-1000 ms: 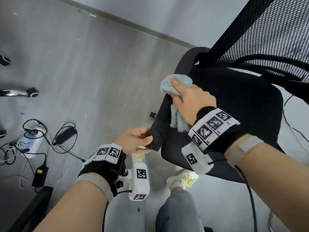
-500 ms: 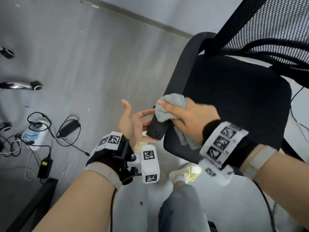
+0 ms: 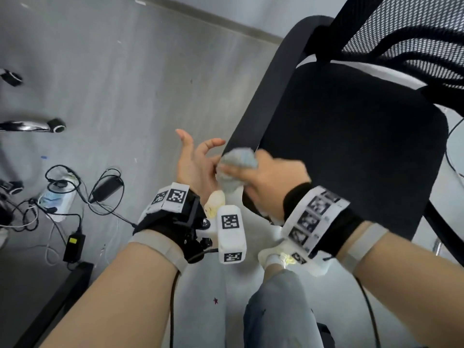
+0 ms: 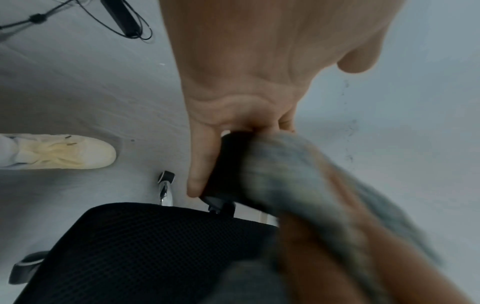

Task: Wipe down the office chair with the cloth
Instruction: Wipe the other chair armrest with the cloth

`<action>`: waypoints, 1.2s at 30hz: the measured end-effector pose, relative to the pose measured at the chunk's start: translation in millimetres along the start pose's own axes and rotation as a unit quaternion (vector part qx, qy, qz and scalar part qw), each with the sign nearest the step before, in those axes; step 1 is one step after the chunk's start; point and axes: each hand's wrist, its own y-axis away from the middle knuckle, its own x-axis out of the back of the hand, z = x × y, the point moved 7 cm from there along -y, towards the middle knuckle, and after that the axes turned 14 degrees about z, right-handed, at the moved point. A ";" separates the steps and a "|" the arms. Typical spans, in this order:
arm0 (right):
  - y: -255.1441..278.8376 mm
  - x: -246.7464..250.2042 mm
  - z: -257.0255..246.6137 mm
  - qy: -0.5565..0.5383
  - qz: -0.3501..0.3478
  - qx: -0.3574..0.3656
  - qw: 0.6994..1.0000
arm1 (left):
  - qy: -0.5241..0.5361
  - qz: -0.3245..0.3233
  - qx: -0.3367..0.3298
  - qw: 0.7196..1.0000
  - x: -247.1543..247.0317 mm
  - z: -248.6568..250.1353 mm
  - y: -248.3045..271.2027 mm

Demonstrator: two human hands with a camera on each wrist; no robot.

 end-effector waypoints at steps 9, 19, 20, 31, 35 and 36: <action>-10.2 5.1 -5.9 -0.047 0.031 -0.076 0.995 | -0.013 -0.009 -0.004 1.000 -3.8 11.4 -3.4; -32.1 41.5 41.0 -0.042 0.082 -0.169 0.981 | -0.029 0.004 -0.020 0.999 -1.9 9.0 -5.3; -29.2 31.4 27.1 -0.033 0.058 -0.142 0.988 | -0.028 0.008 -0.020 0.999 -1.2 8.3 -6.2; -35.1 39.3 51.9 -0.084 0.086 -0.172 0.978 | -0.018 0.031 -0.024 0.999 1.8 2.1 -3.0; -19.1 15.1 19.3 -0.086 0.060 -0.140 0.985 | -0.015 0.035 -0.023 0.999 -2.4 9.5 -5.7; -9.9 -0.2 -1.5 -0.067 0.019 -0.087 0.994 | -0.011 0.035 -0.022 0.999 -3.0 10.2 -5.6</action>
